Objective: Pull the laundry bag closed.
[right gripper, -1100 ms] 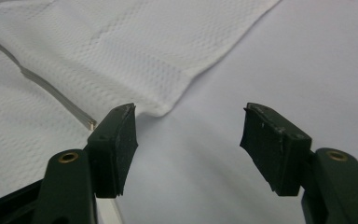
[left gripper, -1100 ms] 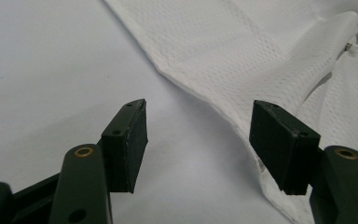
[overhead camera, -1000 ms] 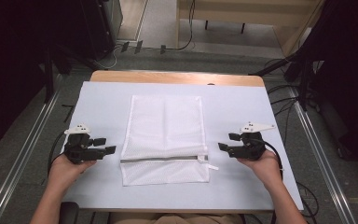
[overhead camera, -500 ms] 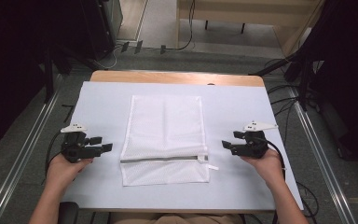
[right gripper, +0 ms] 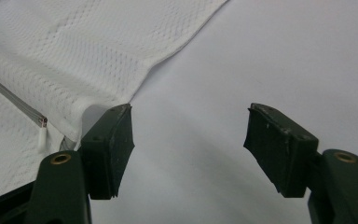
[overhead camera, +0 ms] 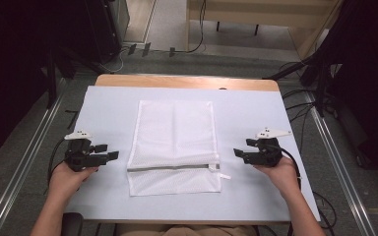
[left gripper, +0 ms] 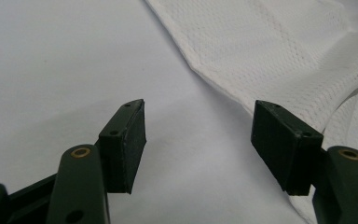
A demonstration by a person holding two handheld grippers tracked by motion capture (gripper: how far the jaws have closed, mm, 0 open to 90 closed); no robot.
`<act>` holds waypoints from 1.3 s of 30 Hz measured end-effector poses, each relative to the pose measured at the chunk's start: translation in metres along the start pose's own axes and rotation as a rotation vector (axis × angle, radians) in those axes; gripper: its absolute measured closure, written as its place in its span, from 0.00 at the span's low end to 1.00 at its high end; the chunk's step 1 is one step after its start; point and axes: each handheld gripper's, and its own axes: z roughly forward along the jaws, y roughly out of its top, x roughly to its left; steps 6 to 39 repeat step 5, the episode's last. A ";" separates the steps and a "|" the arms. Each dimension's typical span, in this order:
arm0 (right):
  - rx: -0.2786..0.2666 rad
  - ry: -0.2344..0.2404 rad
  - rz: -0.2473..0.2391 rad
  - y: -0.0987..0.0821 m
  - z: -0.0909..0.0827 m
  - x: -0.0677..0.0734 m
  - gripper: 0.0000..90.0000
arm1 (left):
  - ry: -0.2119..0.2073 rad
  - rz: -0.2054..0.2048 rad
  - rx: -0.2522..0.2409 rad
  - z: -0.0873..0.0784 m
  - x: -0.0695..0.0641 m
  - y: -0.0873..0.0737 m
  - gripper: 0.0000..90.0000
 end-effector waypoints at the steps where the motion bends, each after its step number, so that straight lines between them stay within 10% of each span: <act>1: 0.001 0.000 -0.001 0.000 0.000 0.000 0.37 | 0.000 -0.001 -0.001 0.000 0.000 0.000 0.40; 39: 0.002 0.000 -0.002 0.000 0.001 0.000 0.37 | 0.000 -0.001 0.006 0.001 0.000 0.000 0.40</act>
